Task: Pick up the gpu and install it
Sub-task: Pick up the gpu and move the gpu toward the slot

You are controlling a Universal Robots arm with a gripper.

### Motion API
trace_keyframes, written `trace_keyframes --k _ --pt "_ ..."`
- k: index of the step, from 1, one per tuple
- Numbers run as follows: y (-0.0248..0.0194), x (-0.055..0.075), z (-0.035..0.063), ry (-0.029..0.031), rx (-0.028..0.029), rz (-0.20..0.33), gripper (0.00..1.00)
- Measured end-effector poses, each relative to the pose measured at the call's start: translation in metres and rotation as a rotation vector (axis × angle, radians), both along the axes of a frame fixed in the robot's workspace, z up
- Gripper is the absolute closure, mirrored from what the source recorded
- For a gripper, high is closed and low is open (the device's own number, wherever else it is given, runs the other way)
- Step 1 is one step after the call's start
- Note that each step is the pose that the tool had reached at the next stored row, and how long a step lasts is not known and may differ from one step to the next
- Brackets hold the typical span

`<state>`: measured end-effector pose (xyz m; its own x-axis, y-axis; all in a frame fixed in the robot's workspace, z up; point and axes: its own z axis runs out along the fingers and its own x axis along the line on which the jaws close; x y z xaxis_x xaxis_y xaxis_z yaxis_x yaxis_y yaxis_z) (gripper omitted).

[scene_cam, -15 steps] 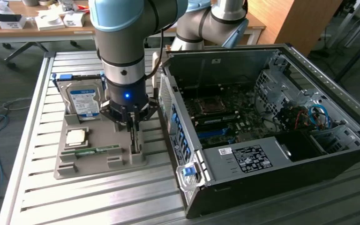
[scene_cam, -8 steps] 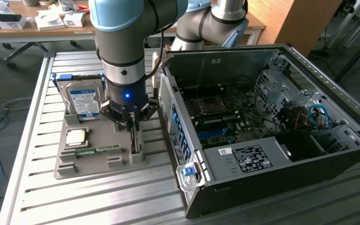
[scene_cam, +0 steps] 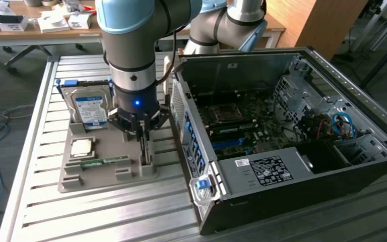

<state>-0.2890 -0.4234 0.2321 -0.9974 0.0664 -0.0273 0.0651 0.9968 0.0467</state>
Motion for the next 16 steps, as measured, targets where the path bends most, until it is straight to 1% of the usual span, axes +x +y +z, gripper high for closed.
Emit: trace_keyframes --k 1,5,9,11,16 --pt "0.0000 0.000 0.0004 0.0001 0.0008 0.002 0.74" --pt "0.0000 0.000 0.0024 0.0001 0.0083 0.007 0.74" --pt "0.0000 0.000 0.0059 0.0001 0.0142 0.009 0.74" --pt "0.0000 0.000 0.0081 -0.0001 0.0192 0.009 0.74" --pt "0.0000 0.000 0.0159 -0.0001 0.0363 0.010 0.74"
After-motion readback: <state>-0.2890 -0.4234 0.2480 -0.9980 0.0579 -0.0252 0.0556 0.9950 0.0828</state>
